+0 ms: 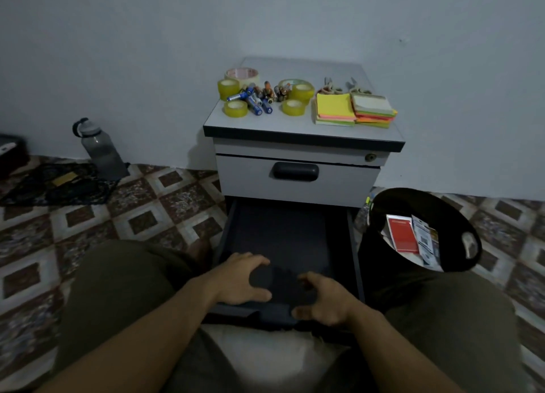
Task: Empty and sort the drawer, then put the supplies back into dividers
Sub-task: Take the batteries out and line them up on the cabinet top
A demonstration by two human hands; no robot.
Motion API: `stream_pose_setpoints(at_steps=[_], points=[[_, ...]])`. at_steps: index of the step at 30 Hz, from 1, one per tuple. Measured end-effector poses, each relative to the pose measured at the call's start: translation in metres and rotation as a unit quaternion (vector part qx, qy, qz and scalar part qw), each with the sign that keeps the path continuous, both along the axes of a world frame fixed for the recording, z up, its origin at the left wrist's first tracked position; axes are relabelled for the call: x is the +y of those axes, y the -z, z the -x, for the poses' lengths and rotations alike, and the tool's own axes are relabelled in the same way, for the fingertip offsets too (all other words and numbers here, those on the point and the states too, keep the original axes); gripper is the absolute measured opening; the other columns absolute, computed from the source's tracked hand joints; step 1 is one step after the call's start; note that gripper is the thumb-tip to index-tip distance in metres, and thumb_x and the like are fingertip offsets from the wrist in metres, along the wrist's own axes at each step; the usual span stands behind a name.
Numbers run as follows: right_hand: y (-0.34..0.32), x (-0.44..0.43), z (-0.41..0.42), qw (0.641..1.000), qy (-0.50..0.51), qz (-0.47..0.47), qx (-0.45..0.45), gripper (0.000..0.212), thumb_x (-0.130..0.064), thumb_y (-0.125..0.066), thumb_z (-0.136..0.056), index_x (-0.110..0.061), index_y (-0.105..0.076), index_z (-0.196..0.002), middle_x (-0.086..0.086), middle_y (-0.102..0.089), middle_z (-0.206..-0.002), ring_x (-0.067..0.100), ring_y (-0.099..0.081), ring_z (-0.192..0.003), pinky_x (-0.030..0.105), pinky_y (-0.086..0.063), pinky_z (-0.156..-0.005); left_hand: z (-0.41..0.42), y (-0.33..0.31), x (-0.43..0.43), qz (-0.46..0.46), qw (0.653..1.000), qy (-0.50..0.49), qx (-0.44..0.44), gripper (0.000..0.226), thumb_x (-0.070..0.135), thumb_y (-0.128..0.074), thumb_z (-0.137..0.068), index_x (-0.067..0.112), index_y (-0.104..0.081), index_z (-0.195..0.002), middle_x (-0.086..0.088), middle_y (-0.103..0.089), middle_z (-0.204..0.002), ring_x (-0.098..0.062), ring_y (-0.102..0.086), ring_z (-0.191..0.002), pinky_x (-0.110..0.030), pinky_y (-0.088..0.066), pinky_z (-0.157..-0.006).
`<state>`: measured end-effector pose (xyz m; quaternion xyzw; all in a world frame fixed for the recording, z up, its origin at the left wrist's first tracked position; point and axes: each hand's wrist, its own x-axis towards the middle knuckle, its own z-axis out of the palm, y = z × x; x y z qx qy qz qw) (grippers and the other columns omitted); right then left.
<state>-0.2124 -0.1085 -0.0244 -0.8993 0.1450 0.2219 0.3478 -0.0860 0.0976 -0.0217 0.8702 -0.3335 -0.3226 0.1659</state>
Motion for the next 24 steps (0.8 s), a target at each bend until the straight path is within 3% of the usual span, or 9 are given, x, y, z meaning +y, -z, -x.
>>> stream_pose_setpoints(at_steps=[6,10,17,20,24], points=[[0.015,-0.005,0.006,0.998,0.030,-0.023,0.056,0.093,-0.042,-0.086,-0.069,-0.026,-0.039,-0.147,0.000,-0.047,-0.143,0.019,-0.049,-0.129,0.025,-0.043,-0.104,0.002,0.008,0.011,-0.027,0.996,-0.003,0.085,0.092,0.048,-0.079,-0.078,0.042,-0.026,-0.152,0.015,-0.019,-0.159,-0.015,-0.015,-0.147,-0.039,-0.021,-0.121],[0.020,-0.008,0.005,0.999,0.029,-0.010,0.027,0.098,-0.044,-0.088,-0.065,-0.027,-0.038,-0.148,-0.002,-0.046,-0.143,0.018,-0.046,-0.131,0.023,-0.041,-0.105,0.000,0.012,0.012,-0.007,0.997,-0.008,0.075,0.093,0.044,-0.084,-0.072,0.042,-0.031,-0.149,0.016,-0.022,-0.157,-0.015,-0.018,-0.145,-0.039,-0.024,-0.120],[0.024,-0.015,-0.003,1.000,0.001,0.027,0.005,0.117,-0.069,-0.076,-0.041,-0.038,-0.034,-0.146,-0.006,-0.045,-0.140,0.019,-0.044,-0.130,0.037,-0.042,-0.110,-0.006,0.017,0.006,0.021,0.999,0.008,0.048,0.093,0.040,-0.085,-0.071,0.040,-0.034,-0.150,0.017,-0.016,-0.159,-0.010,-0.013,-0.146,-0.037,-0.020,-0.121],[0.026,-0.021,-0.009,0.999,-0.008,0.048,-0.003,0.112,-0.069,-0.074,-0.045,-0.041,-0.033,-0.145,-0.007,-0.046,-0.138,0.019,-0.045,-0.128,0.039,-0.043,-0.108,-0.013,0.023,0.004,0.027,0.999,0.008,0.046,0.092,0.043,-0.084,-0.070,0.044,-0.036,-0.148,0.019,-0.016,-0.160,-0.008,-0.013,-0.147,-0.039,-0.020,-0.122],[0.026,-0.029,-0.018,0.996,0.038,0.061,-0.054,0.091,-0.058,-0.077,-0.062,-0.039,-0.038,-0.142,-0.007,-0.049,-0.132,0.020,-0.047,-0.124,0.041,-0.044,-0.104,-0.029,0.029,-0.003,0.064,0.998,-0.018,-0.009,0.084,0.048,-0.081,-0.074,0.043,-0.038,-0.146,0.019,-0.025,-0.156,-0.007,-0.019,-0.145,-0.032,-0.021,-0.120]])
